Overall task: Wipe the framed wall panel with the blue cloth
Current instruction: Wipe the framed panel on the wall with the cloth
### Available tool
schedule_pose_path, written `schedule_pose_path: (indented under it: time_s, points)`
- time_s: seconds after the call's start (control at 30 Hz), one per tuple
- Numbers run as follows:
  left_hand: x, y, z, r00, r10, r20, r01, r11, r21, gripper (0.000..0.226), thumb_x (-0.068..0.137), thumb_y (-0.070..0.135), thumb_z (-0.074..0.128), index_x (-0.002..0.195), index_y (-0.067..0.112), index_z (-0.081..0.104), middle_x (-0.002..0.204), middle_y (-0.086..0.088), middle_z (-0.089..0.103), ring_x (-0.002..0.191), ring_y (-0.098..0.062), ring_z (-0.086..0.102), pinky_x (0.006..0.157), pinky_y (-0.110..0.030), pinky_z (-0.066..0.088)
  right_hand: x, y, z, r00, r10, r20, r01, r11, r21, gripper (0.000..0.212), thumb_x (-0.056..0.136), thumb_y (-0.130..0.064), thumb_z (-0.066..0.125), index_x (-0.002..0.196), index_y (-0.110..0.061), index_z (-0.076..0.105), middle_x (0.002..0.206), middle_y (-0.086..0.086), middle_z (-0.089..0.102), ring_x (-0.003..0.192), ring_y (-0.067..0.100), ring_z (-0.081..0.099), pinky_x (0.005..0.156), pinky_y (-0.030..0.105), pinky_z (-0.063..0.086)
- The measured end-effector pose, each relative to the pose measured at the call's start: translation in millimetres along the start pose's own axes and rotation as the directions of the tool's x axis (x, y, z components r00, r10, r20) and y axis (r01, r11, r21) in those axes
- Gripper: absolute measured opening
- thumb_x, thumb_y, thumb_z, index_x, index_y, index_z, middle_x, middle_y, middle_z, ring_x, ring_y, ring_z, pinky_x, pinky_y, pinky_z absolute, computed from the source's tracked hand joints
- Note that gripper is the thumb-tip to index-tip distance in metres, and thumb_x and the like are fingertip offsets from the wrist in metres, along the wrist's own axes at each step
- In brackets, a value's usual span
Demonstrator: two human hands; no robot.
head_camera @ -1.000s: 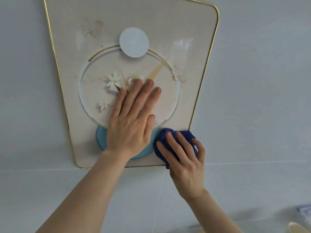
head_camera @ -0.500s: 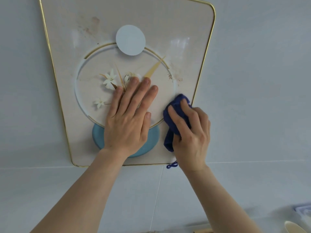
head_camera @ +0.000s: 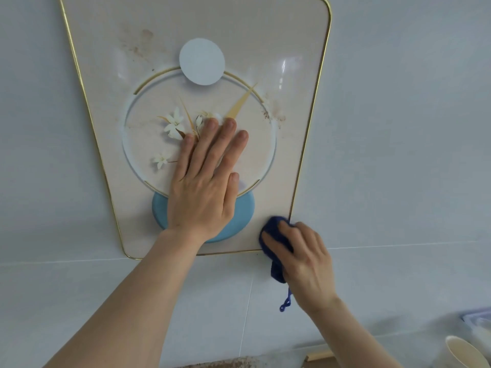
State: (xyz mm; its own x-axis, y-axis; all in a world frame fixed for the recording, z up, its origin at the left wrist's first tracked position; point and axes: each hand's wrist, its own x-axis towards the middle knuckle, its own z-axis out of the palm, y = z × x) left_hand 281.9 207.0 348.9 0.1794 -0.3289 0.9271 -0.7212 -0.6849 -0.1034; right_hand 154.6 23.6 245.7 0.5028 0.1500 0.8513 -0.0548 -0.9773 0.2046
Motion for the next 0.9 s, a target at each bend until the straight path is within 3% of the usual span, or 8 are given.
schedule_pose_path:
  time_s: [0.17,0.27,0.33,0.47,0.57,0.67,0.8,0.9]
  points:
    - [1.7,4.0,2.4,1.000,-0.014,-0.013,0.015,1.000,0.011,0.059,0.104,0.024,0.036,0.162,0.018,0.026,0.171,-0.001,0.018,0.160,-0.026,0.015,0.131,-0.048,0.007,37.0,10.7,-23.6,0.936,0.321,-0.147,-0.299,0.942,0.155,0.059,0.071,0.016,0.054,0.115,-0.016,0.079,0.118,0.012,0.071,0.102,0.033,0.057,0.074,0.039,0.053]
    - [1.9,4.3,1.5,1.000,-0.019,-0.010,0.019,0.999,0.026,0.060,0.104,0.024,0.038,0.162,0.017,0.026,0.171,-0.001,0.019,0.160,-0.026,0.015,0.131,-0.049,0.009,75.3,7.5,-46.2,0.829,0.533,-0.166,-0.409,0.782,0.470,0.055,0.079,0.017,0.070,0.120,-0.019,0.077,0.122,0.003,0.067,0.109,0.027,0.063,0.087,0.034,0.053]
    - [3.2,4.9,-1.9,1.000,-0.015,0.004,0.015,1.000,0.019,0.063,0.102,0.023,0.045,0.162,0.017,0.026,0.171,-0.002,0.019,0.160,-0.026,0.015,0.130,-0.051,0.011,101.3,4.3,-60.9,0.820,0.547,-0.171,-0.368,0.732,0.573,0.051,0.081,0.015,0.071,0.119,-0.019,0.078,0.124,0.001,0.067,0.112,0.025,0.065,0.095,0.033,0.052]
    - [6.7,12.2,-15.3,0.998,-0.063,-0.007,0.063,0.998,0.001,0.067,0.094,0.023,0.059,0.158,0.015,0.037,0.168,-0.005,0.031,0.158,-0.026,0.023,0.128,-0.050,0.017,151.1,-0.9,-79.6,0.841,0.429,-0.329,-0.217,0.826,0.521,0.047,0.080,0.016,0.068,0.112,-0.015,0.080,0.125,0.004,0.068,0.108,0.032,0.062,0.093,0.026,0.048]
    - [16.4,15.8,-24.5,0.995,-0.086,-0.041,0.086,0.996,0.009,0.071,0.094,0.031,0.059,0.158,0.012,0.034,0.168,-0.008,0.031,0.157,-0.027,0.024,0.130,-0.046,0.009,182.5,-1.0,-80.5,0.864,0.274,-0.423,-0.110,0.922,0.372,0.043,0.082,0.011,0.072,0.117,-0.013,0.078,0.132,0.008,0.067,0.111,0.034,0.059,0.094,0.031,0.049]
    - [31.1,10.0,-28.0,0.996,-0.086,-0.007,0.086,0.995,0.049,0.079,0.096,0.038,0.055,0.163,0.011,0.021,0.172,-0.009,0.016,0.160,-0.025,0.012,0.131,-0.046,0.002,189.6,-0.4,-65.4,0.952,0.073,-0.299,-0.014,0.981,0.193,0.045,0.088,-0.002,0.072,0.131,-0.015,0.070,0.148,0.012,0.058,0.127,0.037,0.055,0.102,0.048,0.049]
    - [34.9,-0.7,-22.7,0.994,-0.097,0.053,0.093,0.992,0.085,0.081,0.100,0.043,0.048,0.164,0.010,0.010,0.174,-0.007,0.006,0.161,-0.022,0.003,0.131,-0.049,0.005,168.6,5.5,-52.7,0.973,-0.039,-0.226,0.065,0.992,0.106,0.041,0.102,-0.032,0.064,0.140,-0.016,0.063,0.158,0.012,0.046,0.144,0.037,0.045,0.116,0.049,0.041]
    - [33.8,-2.8,-18.1,0.994,-0.092,0.051,0.087,0.992,0.092,0.080,0.101,0.045,0.045,0.164,0.010,0.009,0.174,-0.006,0.006,0.161,-0.022,0.003,0.131,-0.049,0.006,146.4,12.6,-44.6,0.968,-0.129,-0.217,0.140,0.989,0.038,0.031,0.104,-0.025,0.062,0.133,-0.016,0.069,0.153,0.011,0.053,0.141,0.037,0.050,0.112,0.050,0.045]
